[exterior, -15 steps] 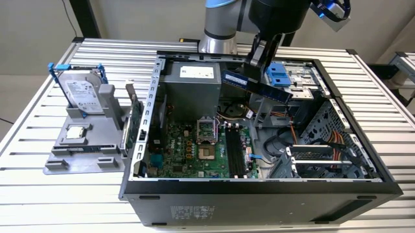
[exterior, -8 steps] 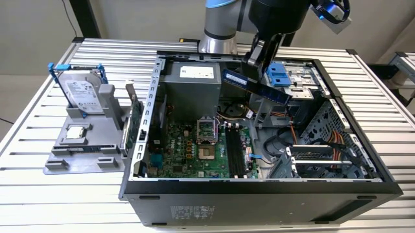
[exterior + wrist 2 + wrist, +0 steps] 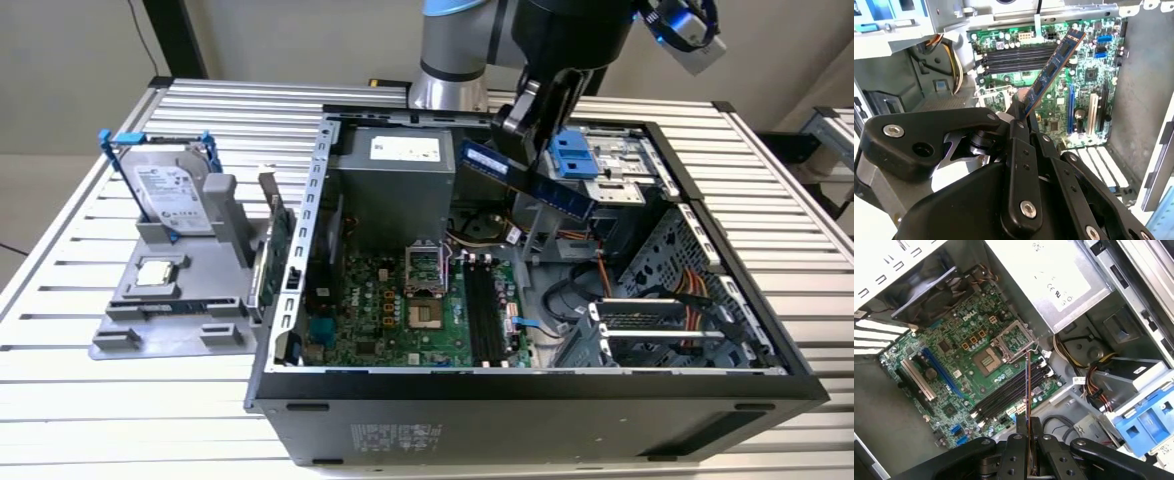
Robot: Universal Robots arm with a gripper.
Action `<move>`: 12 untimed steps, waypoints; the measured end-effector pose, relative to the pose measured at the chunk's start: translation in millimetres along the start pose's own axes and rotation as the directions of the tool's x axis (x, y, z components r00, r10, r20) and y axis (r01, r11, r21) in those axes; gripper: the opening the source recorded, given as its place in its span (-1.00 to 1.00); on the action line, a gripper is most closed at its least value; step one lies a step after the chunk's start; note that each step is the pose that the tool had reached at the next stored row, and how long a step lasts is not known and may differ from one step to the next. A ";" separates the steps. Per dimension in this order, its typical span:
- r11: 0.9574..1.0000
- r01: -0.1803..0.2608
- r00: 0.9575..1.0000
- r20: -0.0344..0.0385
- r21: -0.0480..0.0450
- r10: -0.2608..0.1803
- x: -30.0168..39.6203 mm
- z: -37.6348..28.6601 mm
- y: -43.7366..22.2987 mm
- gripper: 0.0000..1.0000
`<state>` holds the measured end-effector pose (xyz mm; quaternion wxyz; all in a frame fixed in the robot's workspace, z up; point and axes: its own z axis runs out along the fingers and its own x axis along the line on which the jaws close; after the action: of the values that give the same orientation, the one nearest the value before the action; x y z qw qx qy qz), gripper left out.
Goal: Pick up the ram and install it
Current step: 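Insert the ram into the slot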
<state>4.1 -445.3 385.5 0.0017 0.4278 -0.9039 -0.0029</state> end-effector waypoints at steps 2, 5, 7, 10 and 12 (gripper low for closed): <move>1.000 -0.019 1.000 0.000 0.000 0.019 0.0 0.0 0.0 -1.00; 0.999 -0.045 0.999 0.000 0.000 0.045 0.0 0.1 0.0 -1.00; 0.998 -0.061 0.998 0.000 0.000 0.061 0.0 0.1 0.0 -1.00; 0.997 -0.083 0.997 0.001 0.000 0.083 0.0 0.1 0.0 -1.00; 0.995 -0.097 0.995 0.001 0.000 0.097 0.0 0.1 0.0 -1.00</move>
<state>4.1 -445.3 385.4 0.0015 0.3835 -0.9235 -0.0030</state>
